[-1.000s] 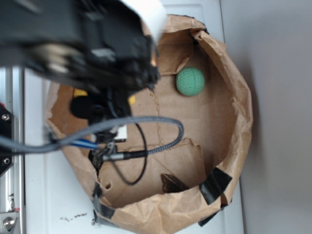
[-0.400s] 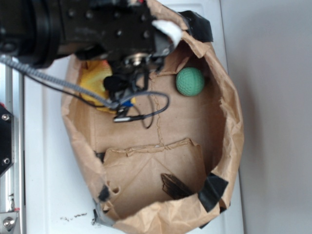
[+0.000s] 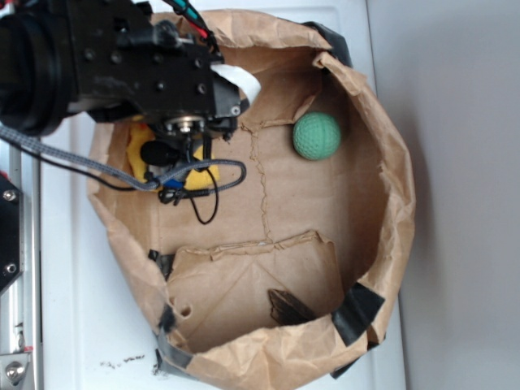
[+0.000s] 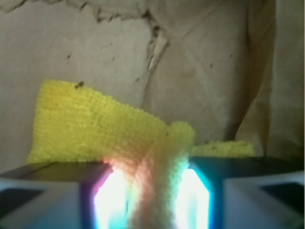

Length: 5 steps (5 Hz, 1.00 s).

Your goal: Grab the yellow cloth.

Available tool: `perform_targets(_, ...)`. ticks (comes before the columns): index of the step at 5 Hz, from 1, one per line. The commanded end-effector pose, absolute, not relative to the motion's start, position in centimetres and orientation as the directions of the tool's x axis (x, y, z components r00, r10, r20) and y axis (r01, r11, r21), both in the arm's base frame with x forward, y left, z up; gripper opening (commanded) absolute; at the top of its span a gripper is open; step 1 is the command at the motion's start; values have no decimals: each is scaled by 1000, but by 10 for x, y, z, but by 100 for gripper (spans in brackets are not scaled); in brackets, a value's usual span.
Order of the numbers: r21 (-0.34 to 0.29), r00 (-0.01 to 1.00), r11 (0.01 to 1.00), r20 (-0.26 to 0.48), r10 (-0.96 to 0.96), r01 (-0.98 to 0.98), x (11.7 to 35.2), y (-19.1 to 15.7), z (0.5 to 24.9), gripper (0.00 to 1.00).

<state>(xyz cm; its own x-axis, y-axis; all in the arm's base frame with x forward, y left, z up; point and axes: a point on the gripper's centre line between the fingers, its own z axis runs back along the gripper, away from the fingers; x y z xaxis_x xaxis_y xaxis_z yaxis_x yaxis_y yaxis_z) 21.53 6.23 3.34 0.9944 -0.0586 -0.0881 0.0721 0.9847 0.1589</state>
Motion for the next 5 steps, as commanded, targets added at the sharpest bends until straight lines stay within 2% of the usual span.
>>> perform_targets(1,133,1000,991,6,-16,15,242,76,61,0)
perform_targets(2,77,996,997,86,-19,12,251,67,98,0)
perform_targets(3,9,990,998,128,-62,62,246,49,137,0)
perform_targets(5,-39,980,998,196,-48,56,216,13,185,0)
